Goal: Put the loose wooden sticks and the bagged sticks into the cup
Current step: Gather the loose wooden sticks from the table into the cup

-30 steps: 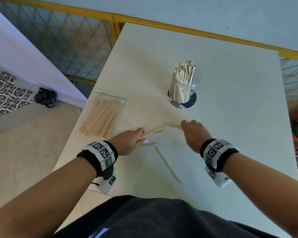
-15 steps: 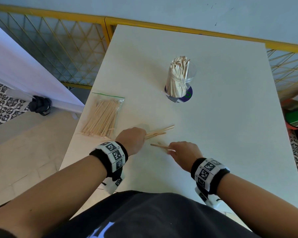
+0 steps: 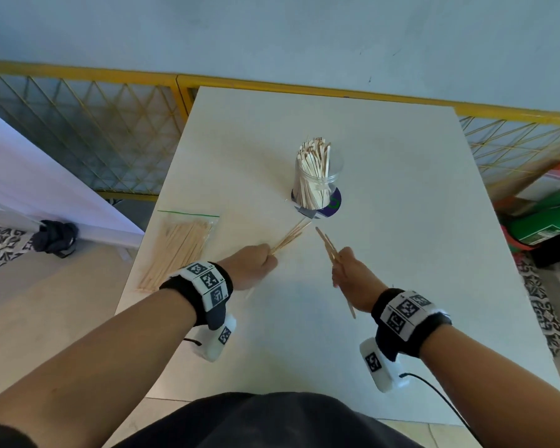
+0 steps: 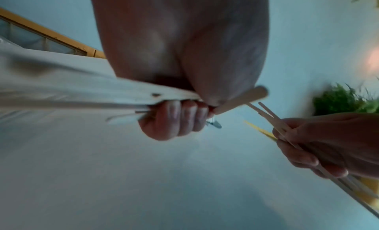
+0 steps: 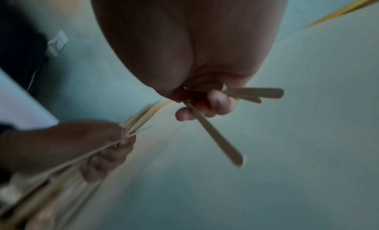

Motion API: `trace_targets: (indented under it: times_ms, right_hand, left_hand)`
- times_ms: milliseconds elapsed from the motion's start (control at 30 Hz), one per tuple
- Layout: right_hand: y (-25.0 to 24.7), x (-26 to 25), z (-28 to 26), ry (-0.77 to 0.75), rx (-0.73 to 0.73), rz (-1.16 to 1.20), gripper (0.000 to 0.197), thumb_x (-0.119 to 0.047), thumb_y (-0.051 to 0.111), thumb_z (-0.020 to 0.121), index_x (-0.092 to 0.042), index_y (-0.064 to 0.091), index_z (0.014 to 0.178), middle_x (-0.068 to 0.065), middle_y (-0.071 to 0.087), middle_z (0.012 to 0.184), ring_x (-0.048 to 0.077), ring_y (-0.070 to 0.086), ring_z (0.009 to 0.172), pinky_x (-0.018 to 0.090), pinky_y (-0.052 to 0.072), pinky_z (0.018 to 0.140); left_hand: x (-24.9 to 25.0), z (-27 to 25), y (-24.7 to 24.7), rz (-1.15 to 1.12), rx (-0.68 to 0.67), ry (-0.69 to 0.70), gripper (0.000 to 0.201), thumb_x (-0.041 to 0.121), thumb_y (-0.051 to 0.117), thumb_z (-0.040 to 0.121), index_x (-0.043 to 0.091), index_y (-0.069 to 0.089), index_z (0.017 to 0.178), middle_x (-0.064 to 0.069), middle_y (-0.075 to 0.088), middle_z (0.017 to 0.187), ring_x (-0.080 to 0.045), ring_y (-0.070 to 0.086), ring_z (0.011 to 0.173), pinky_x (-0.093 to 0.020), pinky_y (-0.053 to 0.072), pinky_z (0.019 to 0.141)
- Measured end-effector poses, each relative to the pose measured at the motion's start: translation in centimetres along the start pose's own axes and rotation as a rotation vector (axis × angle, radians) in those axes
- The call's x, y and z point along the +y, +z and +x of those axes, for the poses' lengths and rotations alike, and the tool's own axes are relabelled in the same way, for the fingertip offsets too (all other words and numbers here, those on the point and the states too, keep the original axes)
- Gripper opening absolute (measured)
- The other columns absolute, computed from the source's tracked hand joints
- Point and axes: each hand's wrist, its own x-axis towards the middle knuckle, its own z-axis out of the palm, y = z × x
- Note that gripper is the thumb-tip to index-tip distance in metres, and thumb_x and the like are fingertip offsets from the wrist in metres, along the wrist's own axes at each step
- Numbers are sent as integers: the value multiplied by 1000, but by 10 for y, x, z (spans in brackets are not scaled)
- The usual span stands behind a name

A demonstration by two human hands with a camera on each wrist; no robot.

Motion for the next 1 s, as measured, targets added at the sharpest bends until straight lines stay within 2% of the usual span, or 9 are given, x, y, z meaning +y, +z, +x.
trace_targets:
  times_ms: [100, 200, 300, 433, 500, 667, 767, 900, 1000]
  right_hand:
    - [-24, -11, 11, -3, 67, 261, 15, -5, 28, 97, -9, 42, 100, 1, 42, 72, 15, 35, 60, 24, 33, 54]
    - [-48, -26, 19, -52, 113, 479, 23, -4, 28, 96, -11, 50, 94, 0, 43, 71, 13, 36, 60, 21, 32, 54]
    - [-83, -48, 32, -115, 103, 746, 28, -1, 27, 96, -14, 49, 85, -2, 49, 69, 12, 39, 57, 20, 35, 53]
    - [-136, -85, 66, -244, 142, 1070, 29, 2, 27, 97, -13, 50, 90, 1, 52, 73, 11, 44, 57, 21, 39, 54]
    - [-157, -102, 87, -304, 201, 1143, 28, 1, 27, 97, -14, 50, 92, 0, 51, 74, 10, 45, 58, 21, 39, 57]
    - [-174, -121, 132, -377, 369, 1131, 29, 0, 26, 96, -17, 48, 90, 0, 51, 76, 12, 46, 61, 23, 43, 61]
    - [-160, -112, 154, -342, 411, 1059, 26, -1, 28, 96, -16, 47, 89, 1, 52, 78, 16, 51, 68, 26, 46, 67]
    - [-128, -84, 168, -246, 409, 844, 19, -4, 33, 97, -11, 48, 89, 3, 56, 82, 15, 56, 75, 26, 48, 73]
    - [-114, -67, 165, -236, 439, 663, 16, -6, 36, 98, -4, 52, 96, 2, 59, 87, 10, 54, 75, 13, 44, 66]
  left_hand:
    - [12, 5, -14, -119, 46, 73, 24, 21, 34, 103, 13, 38, 81, -1, 44, 72, -15, 37, 61, -30, 31, 56]
    - [32, 5, -29, -333, 130, 170, 22, 20, 32, 104, 13, 41, 85, 2, 51, 72, -12, 41, 58, -21, 38, 56]
    - [59, 10, -52, -607, 231, 218, 17, 20, 32, 106, 14, 41, 92, -2, 58, 75, -10, 46, 58, -21, 43, 54]
    - [94, 39, -94, -848, 333, 310, 6, 17, 34, 106, 14, 37, 111, -1, 49, 75, -10, 42, 61, -21, 41, 54]
    - [111, 58, -115, -908, 411, 369, 5, 15, 34, 106, 15, 36, 111, 2, 43, 74, -8, 40, 61, -20, 39, 55]
    - [137, 101, -153, -1033, 671, 451, 6, 13, 31, 107, 17, 36, 106, 3, 36, 75, -8, 33, 61, -23, 36, 59]
    - [135, 127, -153, -903, 782, 422, 5, 17, 34, 106, 13, 30, 107, 2, 41, 78, -10, 43, 64, -30, 47, 67]
    - [119, 148, -121, -763, 728, 396, 7, 12, 34, 105, 8, 29, 103, -3, 48, 80, -15, 50, 69, -35, 51, 70]
    - [107, 155, -101, -733, 672, 438, 6, 6, 37, 104, 9, 32, 103, 1, 53, 88, -6, 58, 74, -27, 54, 75]
